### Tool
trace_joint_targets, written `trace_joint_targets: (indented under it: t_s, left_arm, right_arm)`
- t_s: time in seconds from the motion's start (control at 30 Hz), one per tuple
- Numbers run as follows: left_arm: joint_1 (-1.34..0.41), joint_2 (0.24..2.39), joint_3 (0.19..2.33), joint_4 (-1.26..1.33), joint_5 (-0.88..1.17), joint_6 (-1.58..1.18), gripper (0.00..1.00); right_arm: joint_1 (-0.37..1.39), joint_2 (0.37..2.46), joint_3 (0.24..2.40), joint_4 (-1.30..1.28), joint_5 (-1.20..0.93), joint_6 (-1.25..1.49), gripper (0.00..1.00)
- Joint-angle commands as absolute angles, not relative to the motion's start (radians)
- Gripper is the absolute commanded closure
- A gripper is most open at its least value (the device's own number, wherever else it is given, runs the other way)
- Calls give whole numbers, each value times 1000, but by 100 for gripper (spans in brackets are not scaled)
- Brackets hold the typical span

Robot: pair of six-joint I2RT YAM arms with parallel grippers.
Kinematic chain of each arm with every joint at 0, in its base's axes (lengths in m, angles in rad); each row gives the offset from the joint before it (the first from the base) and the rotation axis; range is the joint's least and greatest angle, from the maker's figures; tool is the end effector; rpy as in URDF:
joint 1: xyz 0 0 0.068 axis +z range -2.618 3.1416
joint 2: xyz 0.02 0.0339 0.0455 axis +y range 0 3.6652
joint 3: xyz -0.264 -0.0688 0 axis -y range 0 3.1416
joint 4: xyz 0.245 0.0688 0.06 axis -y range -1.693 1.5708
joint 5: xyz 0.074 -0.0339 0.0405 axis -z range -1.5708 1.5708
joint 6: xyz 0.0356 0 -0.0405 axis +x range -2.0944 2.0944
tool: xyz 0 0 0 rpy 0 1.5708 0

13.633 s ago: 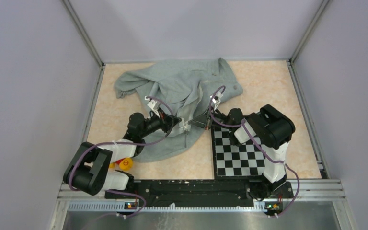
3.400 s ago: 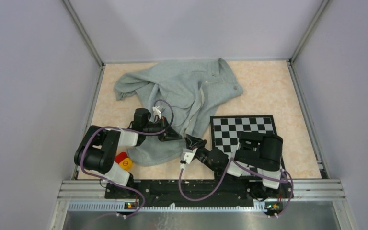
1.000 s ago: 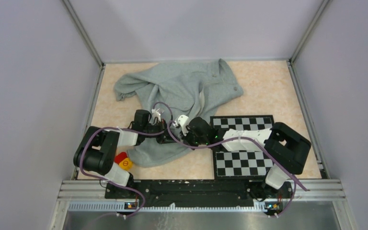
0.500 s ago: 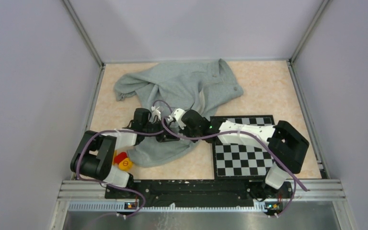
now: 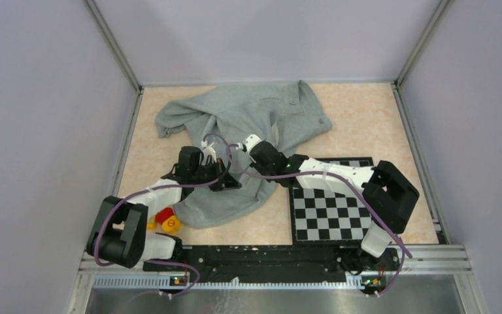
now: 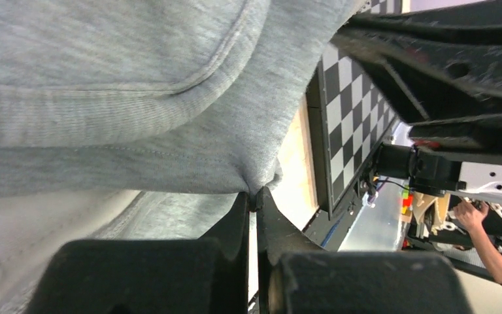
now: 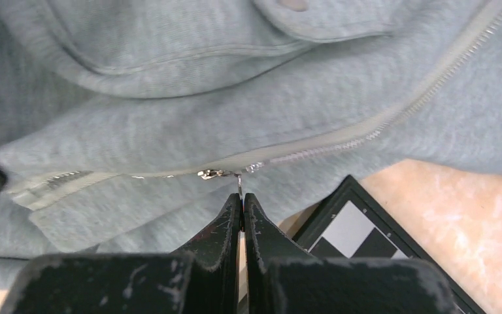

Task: Zip up the jacket

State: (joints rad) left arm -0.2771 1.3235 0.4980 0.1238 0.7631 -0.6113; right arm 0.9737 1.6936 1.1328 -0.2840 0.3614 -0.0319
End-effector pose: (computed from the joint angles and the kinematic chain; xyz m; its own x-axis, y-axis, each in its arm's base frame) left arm 0.2258 -0.0898 0.1657 -0.9133 -0.1715 -0.3694 0.2213 0.5523 -0.8037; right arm 0.2145 0.2931 0.2158 -0.3998 -0.6411 -0.6551 -0.6547 0.7000 -0.2855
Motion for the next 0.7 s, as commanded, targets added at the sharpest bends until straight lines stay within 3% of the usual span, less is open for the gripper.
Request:
trace_joint_targets:
  t_s: [0.0,0.37,0.67]
  left_arm:
    - [-267,1295,535,7,671,-571,100]
    - [-256,1301,576,-143,481,-581,100]
    - [-235,1324,605,-188,395,-575,100]
  right_arm:
    - [914,1621,1131,-267,474,-39,100]
    - [715,1637,1164,-299,527,-89,100]
    - [548,1743,1332,-275,586,-183,100]
